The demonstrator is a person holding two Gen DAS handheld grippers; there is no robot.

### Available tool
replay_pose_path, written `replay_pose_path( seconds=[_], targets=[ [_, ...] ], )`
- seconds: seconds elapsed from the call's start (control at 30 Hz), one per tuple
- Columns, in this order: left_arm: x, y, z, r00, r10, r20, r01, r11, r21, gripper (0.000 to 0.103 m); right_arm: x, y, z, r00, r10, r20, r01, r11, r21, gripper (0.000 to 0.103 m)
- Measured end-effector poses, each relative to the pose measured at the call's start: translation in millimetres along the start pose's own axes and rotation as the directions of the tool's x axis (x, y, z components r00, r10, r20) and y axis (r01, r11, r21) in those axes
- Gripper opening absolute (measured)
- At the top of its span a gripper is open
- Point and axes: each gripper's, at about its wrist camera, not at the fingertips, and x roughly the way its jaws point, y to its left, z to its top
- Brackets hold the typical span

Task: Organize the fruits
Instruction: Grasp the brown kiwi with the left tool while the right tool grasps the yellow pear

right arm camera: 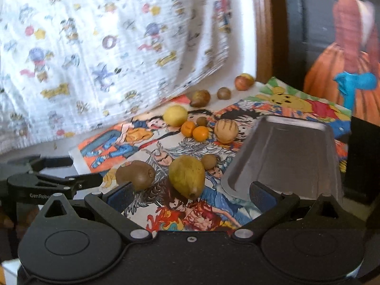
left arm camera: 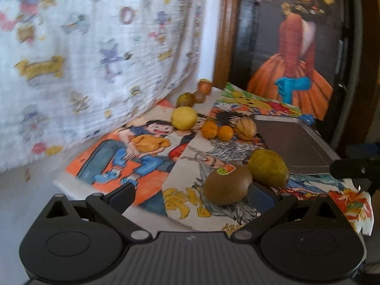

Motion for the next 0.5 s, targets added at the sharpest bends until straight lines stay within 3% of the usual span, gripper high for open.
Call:
replay_pose_path(
  seconds=[0.2,0.5],
  targets=[
    [20,-12,7,0.998,-0.057,0.003,0.056,0.988,0.146,0.103,29,-17,22,0.991,0.079,-0.104,-0.077,0.997,0.023,0.102],
    [56,-14,12,0.991,-0.122,-0.048,0.129,0.972,0.194,0.098,94,-29,34,0.964,0.155,-0.215,-0.134,0.985,0.106,0.086]
  ],
)
